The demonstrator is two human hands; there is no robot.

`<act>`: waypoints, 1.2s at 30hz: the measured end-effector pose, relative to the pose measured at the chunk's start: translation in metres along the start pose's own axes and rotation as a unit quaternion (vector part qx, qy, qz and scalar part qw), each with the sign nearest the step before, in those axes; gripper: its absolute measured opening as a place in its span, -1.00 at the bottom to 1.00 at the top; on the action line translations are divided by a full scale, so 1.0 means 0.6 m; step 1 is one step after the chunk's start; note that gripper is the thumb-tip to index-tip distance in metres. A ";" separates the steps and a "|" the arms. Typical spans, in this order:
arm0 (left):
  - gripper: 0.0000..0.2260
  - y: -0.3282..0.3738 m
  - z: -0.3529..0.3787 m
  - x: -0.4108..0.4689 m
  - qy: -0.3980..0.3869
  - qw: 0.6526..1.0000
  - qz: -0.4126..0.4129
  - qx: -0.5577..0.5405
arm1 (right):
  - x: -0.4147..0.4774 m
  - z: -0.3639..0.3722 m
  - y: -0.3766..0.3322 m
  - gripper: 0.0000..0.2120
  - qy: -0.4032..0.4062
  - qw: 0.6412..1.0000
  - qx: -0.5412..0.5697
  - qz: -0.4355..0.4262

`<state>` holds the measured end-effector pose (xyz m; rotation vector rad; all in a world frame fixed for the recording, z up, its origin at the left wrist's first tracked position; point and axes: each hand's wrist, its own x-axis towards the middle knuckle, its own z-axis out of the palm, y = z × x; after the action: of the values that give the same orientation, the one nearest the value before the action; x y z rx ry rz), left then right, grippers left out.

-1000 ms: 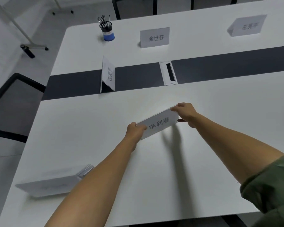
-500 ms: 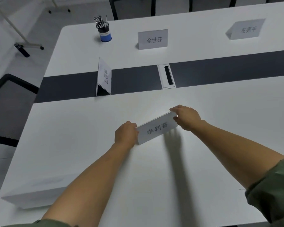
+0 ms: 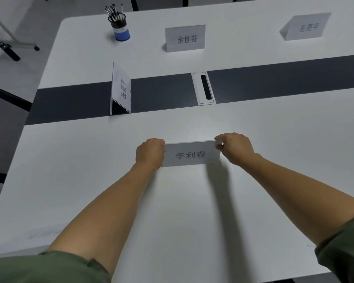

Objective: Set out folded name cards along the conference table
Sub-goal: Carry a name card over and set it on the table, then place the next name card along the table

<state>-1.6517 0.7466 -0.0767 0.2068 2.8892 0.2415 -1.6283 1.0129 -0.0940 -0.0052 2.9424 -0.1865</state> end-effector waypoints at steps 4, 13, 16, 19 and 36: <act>-0.87 -0.001 0.002 0.006 0.004 1.000 0.001 0.009 | -0.002 0.000 -0.001 -0.78 0.000 1.000 0.000 0.008; -0.70 -0.023 -0.015 -0.024 -0.011 0.999 -0.022 0.033 | -0.029 -0.024 0.005 -0.42 -0.056 0.998 -0.008 0.017; -0.66 -0.047 -0.034 -0.049 -0.005 0.998 -0.046 0.037 | -0.053 -0.029 0.012 -0.42 -0.055 0.997 -0.018 0.042; -0.66 -0.079 -0.063 -0.096 -0.006 0.996 -0.083 0.014 | -0.092 -0.044 -0.009 -0.51 -0.033 0.999 -0.022 0.027; -0.57 -0.427 -0.118 -0.381 0.002 0.938 -0.314 -0.149 | -0.299 -0.003 -0.429 -0.58 -0.092 0.972 0.195 -0.097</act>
<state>-1.4799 0.4500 -0.0045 -0.7537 2.6970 0.5422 -1.4550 0.7604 -0.0255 -0.2413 2.6671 -0.7471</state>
